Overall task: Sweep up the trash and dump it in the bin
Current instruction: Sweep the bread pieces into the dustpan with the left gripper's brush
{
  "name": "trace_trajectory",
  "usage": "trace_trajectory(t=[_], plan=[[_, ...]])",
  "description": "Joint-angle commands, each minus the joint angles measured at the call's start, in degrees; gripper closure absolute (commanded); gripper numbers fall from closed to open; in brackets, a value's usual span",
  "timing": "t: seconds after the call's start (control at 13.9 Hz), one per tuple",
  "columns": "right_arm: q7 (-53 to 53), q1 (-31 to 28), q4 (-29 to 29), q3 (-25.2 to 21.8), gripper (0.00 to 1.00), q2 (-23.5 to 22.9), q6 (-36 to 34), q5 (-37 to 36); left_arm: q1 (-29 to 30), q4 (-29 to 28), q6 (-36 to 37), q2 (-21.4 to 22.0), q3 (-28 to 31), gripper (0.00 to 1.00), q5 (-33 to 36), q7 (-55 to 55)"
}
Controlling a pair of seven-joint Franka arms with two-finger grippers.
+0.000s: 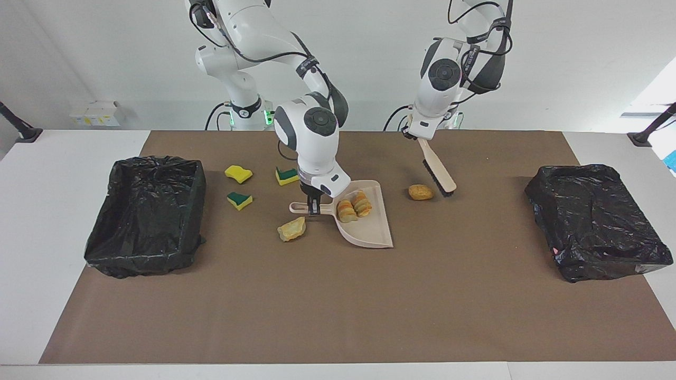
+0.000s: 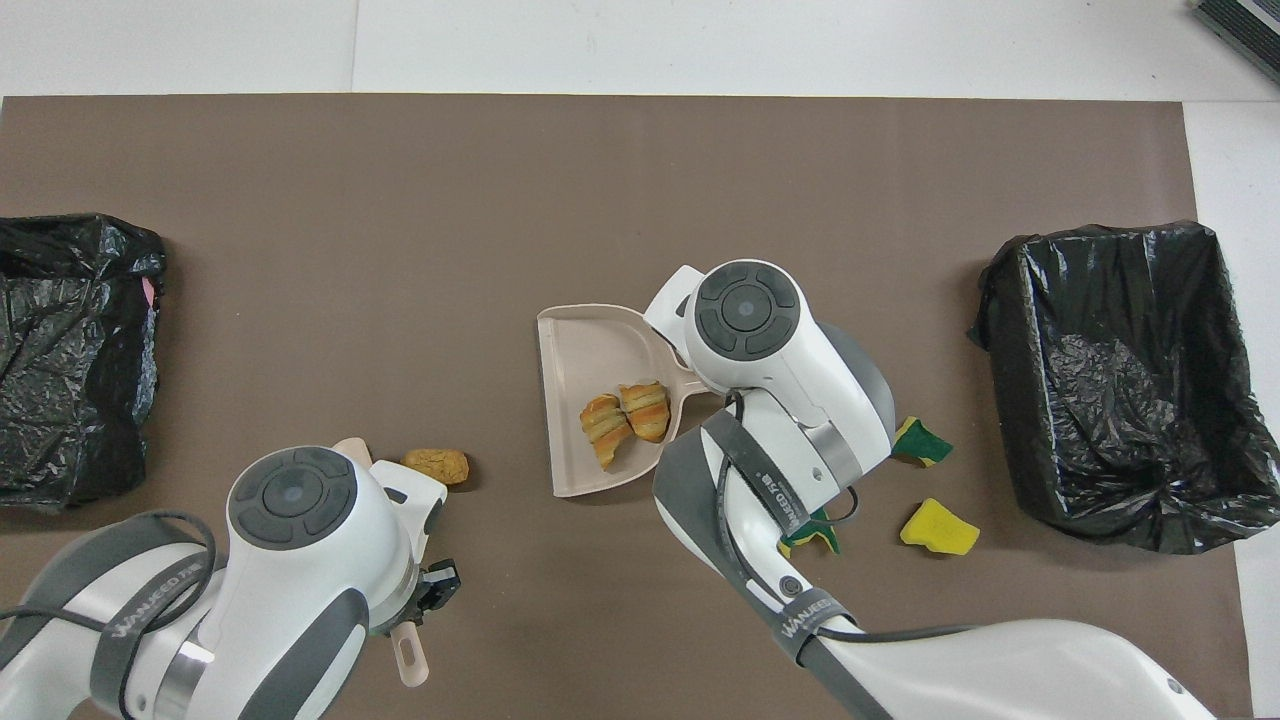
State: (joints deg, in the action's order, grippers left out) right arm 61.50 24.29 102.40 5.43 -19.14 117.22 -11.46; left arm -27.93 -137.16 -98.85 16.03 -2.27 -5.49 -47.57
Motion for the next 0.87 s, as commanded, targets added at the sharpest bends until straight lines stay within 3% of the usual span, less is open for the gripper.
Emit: trace_trajectory(t=[0.0, 0.22, 0.36, 0.79], plan=[[-2.4, 1.3, 5.8, 0.3, 1.00, 3.9, 0.3, -3.8, 0.3, -4.8, -8.9, 1.7, -0.6, 1.00, 1.0, -1.6], [-4.0, 3.1, 5.7, 0.2, 1.00, 2.9, 0.6, -5.8, -1.2, -4.6, -17.2, -3.4, -0.8, 1.00, -0.3, -0.3], [-5.1, 3.3, 5.6, 0.3, 1.00, 2.8, 0.7, -6.2, -3.0, -3.6, -23.5, -5.4, -0.8, 1.00, -6.2, 1.2], [-10.0, 3.3, 5.5, 0.4, 1.00, -0.2, 5.5, -5.7, -8.9, 3.6, -27.1, -9.9, -1.0, 1.00, -13.0, 6.0]])
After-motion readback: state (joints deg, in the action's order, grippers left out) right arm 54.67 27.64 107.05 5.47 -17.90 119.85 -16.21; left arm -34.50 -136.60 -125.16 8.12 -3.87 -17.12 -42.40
